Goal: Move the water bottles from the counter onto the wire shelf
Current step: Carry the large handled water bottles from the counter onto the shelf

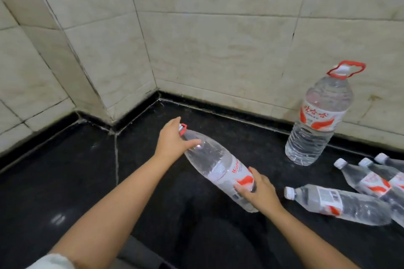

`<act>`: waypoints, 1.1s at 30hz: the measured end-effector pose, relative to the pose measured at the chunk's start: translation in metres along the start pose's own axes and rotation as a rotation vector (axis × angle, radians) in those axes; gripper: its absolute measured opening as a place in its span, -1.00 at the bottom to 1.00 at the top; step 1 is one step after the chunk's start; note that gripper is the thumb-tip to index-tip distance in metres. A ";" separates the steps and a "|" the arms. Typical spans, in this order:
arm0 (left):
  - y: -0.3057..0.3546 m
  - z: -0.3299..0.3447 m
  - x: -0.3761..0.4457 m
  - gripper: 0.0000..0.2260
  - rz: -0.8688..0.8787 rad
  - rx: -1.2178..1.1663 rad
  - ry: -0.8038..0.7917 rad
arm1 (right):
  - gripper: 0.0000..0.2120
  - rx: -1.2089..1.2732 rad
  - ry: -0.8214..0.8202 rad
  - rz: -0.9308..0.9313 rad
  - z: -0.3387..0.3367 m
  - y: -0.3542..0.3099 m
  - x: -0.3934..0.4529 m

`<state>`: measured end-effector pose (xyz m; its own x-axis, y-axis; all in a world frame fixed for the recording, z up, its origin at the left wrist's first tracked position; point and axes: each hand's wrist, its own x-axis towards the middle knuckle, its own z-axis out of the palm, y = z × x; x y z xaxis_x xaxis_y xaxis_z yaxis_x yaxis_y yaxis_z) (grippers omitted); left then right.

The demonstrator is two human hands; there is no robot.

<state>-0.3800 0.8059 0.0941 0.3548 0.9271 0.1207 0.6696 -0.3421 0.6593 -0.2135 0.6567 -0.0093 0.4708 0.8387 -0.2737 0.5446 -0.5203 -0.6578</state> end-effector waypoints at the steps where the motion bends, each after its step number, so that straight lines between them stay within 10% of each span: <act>1: -0.019 -0.002 -0.003 -0.21 -0.073 -0.030 -0.002 | -0.24 -0.047 0.007 -0.004 0.005 -0.006 0.002; 9: -0.149 0.021 -0.072 -0.47 -0.556 -0.196 -0.079 | 0.20 -0.411 0.032 -0.227 0.044 -0.022 0.006; 14: -0.169 0.021 -0.075 -0.60 -0.570 -0.112 -0.159 | -0.23 -0.054 0.043 -0.026 0.045 -0.020 -0.013; 33: -0.160 0.029 -0.091 -0.39 -0.568 -0.296 -0.026 | -0.15 0.282 0.098 0.143 0.046 -0.005 -0.012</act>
<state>-0.5006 0.7717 -0.0433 0.0159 0.9462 -0.3231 0.5507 0.2614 0.7927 -0.2537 0.6567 -0.0350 0.6003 0.7341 -0.3173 0.2613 -0.5550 -0.7898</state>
